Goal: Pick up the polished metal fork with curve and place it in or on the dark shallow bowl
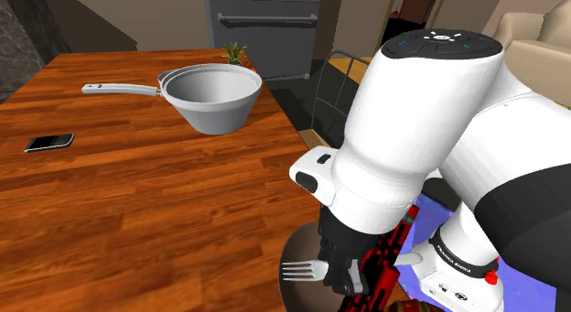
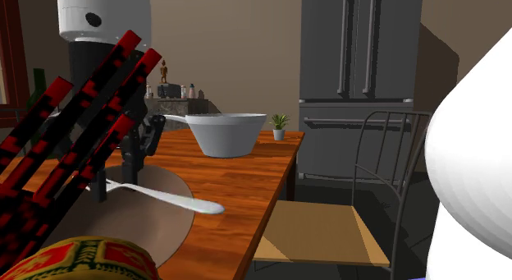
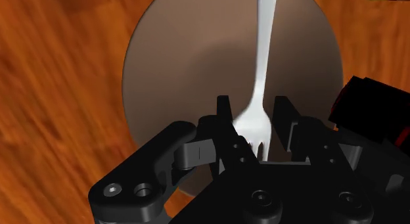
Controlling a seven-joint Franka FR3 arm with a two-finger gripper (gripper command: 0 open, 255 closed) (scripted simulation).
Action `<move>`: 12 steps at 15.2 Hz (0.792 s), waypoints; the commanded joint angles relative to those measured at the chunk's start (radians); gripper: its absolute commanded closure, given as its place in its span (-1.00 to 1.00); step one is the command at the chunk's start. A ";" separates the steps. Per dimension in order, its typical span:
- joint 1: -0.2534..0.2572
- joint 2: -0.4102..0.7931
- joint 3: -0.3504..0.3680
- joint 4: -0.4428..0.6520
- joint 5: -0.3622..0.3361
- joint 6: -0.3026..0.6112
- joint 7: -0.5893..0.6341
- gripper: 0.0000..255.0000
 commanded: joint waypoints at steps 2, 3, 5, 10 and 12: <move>0.000 0.022 0.012 -0.030 0.006 0.050 -0.001 1.00; 0.000 0.030 0.016 -0.038 0.007 0.066 -0.001 1.00; -0.001 0.047 0.025 -0.054 0.010 0.099 -0.001 1.00; -0.001 0.050 0.026 -0.058 0.010 0.106 0.000 1.00; -0.001 0.050 0.026 -0.058 0.010 0.106 0.000 1.00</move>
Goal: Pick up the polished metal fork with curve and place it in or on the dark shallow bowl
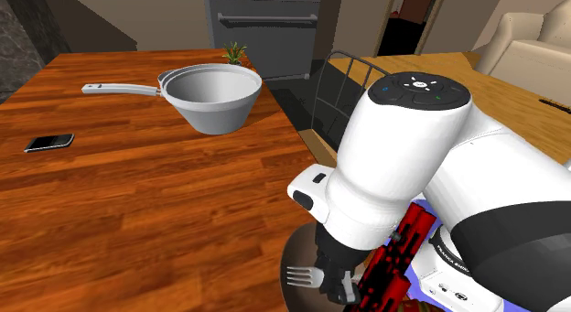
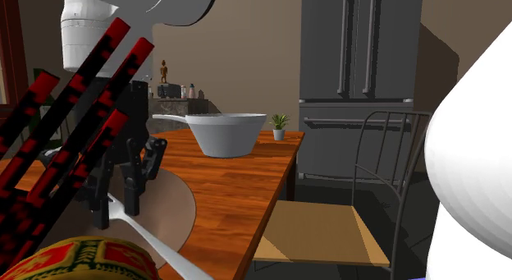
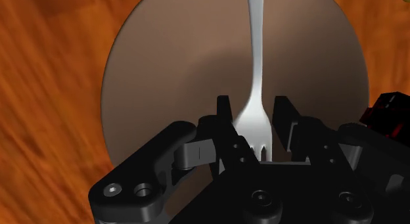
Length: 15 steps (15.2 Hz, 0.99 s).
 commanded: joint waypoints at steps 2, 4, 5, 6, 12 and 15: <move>0.000 0.001 0.001 -0.002 0.000 -0.001 0.001 -1.00; 0.001 0.000 0.001 -0.003 0.001 -0.001 0.001 -1.00; 0.001 0.000 0.001 -0.003 0.001 -0.001 0.000 -1.00; 0.001 0.000 0.001 -0.003 0.001 -0.001 0.001 -1.00; 0.003 -0.076 -0.041 0.075 -0.015 -0.154 -0.003 -1.00; 0.003 -0.076 -0.041 0.075 -0.015 -0.154 -0.003 -1.00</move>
